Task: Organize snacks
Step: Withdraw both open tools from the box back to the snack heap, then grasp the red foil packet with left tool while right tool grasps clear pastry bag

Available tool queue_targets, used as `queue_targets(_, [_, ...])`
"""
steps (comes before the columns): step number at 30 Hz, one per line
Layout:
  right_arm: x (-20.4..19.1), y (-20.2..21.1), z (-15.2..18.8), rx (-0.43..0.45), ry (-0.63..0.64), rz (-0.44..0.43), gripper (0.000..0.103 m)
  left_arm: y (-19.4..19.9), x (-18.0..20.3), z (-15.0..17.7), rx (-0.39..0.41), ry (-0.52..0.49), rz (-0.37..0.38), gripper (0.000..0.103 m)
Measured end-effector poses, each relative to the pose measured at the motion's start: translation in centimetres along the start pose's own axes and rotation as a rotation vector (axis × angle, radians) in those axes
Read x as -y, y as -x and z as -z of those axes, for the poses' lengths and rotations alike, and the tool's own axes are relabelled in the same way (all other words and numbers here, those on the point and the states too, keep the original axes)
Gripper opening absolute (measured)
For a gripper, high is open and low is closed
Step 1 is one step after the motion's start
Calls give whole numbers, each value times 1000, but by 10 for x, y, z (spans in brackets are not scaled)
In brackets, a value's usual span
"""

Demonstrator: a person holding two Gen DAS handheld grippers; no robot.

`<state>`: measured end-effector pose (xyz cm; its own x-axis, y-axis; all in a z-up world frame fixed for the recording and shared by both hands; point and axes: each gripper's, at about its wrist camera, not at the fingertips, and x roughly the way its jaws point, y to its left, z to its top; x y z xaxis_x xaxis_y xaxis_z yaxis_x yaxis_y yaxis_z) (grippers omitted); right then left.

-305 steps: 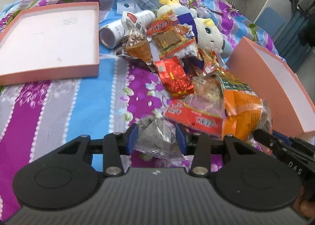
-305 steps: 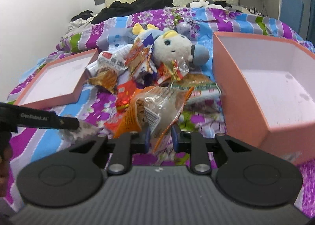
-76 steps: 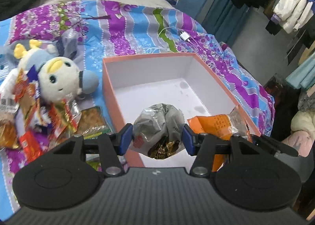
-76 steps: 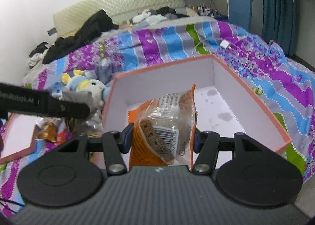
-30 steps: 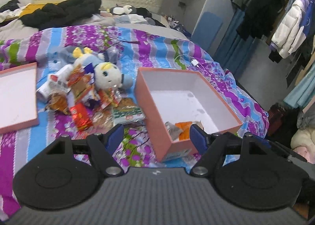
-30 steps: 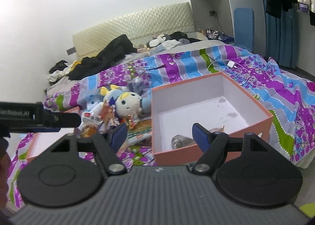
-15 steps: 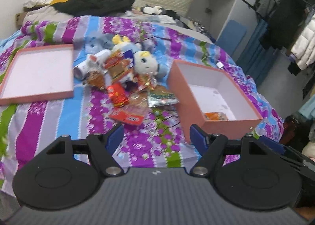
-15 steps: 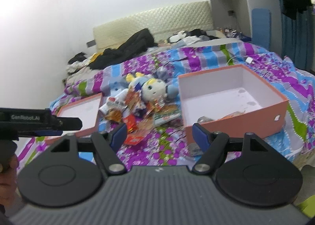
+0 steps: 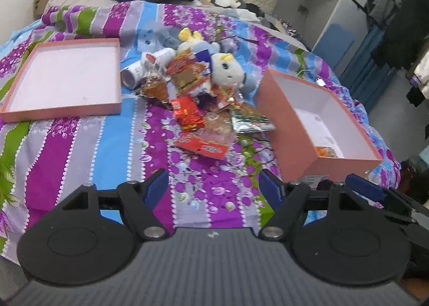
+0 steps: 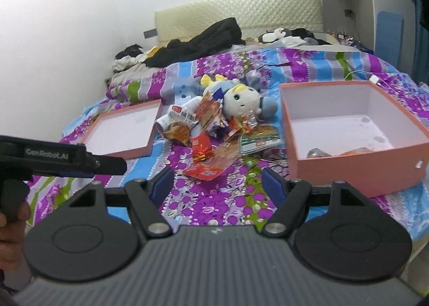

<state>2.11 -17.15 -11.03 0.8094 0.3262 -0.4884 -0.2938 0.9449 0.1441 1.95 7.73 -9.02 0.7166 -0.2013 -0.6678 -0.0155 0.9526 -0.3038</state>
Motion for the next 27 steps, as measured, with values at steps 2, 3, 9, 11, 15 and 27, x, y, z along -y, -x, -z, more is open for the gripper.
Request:
queue_targets(2, [-6, -16, 0, -21, 12, 8, 74, -9, -12, -4, -5, 27, 1, 82])
queue_targets(3, [-7, -24, -2, -33, 13, 4, 74, -14, -19, -6, -4, 42, 6, 83])
queue_targets(9, [-20, -75, -8, -64, 81, -26, 74, -51, -56, -22, 24, 108, 3, 90])
queue_targets(11, [-22, -95, -8, -75, 92, -31, 74, -71, -70, -26, 17, 130, 16, 91])
queue_targets(15, [-22, -135, -8, -96, 118, -13, 73, -114, -92, -34, -26, 163, 34, 91])
queue_targets(27, [10, -228, 7, -171, 10, 12, 72, -241, -103, -64, -77, 189, 181, 91])
